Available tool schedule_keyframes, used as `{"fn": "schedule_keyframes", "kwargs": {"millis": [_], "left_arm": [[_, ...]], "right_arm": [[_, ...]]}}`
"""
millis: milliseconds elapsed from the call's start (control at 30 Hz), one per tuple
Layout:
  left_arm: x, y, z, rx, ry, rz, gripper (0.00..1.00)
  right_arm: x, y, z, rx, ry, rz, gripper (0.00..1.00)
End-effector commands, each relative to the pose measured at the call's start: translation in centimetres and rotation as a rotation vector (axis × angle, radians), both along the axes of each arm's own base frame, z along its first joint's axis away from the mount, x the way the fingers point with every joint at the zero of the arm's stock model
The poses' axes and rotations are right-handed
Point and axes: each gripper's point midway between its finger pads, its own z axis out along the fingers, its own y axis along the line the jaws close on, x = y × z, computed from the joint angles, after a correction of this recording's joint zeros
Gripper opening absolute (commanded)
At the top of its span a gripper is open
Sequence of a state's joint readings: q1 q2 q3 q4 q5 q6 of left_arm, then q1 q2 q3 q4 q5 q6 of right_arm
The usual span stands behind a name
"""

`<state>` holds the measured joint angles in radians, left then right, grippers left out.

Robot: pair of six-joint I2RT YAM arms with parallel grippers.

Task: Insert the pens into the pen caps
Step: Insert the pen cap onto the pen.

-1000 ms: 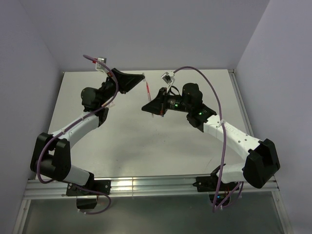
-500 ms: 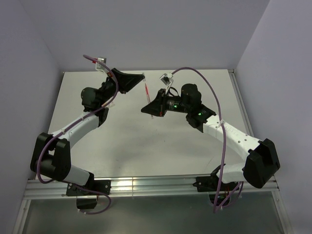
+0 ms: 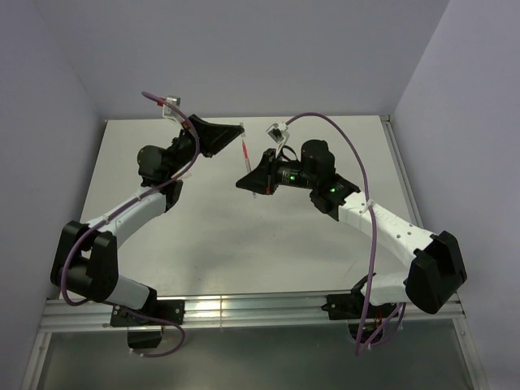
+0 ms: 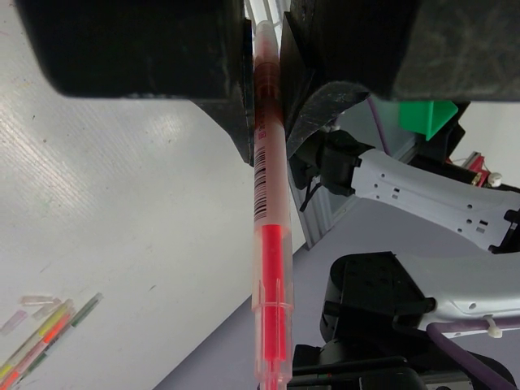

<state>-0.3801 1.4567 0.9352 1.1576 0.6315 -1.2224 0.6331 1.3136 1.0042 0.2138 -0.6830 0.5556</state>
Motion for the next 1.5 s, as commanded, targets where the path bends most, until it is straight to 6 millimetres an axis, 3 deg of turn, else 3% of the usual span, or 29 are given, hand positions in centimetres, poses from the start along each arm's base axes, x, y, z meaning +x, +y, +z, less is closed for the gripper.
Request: {"fn": "schedule_keyframes", "kwargs": {"millis": [0,800,1467], "left_arm": [[-0.6,-0.3,0.5,0.002,-0.047,-0.002,0.0],[1.0,0.2,-0.5,0.025,-0.009,0.049,0.0],[0.6,-0.2,-0.5,0.027,-0.016,0.022,0.0]], "right_arm": [[-0.1,0.0,2.6,0.035,-0.08,-0.008,0.0],[-0.2,-0.2,2.9,0.033,-0.089,-0.013,0.0],[0.4,-0.6,2.8,0.024,-0.094,-0.042,0.0]]}}
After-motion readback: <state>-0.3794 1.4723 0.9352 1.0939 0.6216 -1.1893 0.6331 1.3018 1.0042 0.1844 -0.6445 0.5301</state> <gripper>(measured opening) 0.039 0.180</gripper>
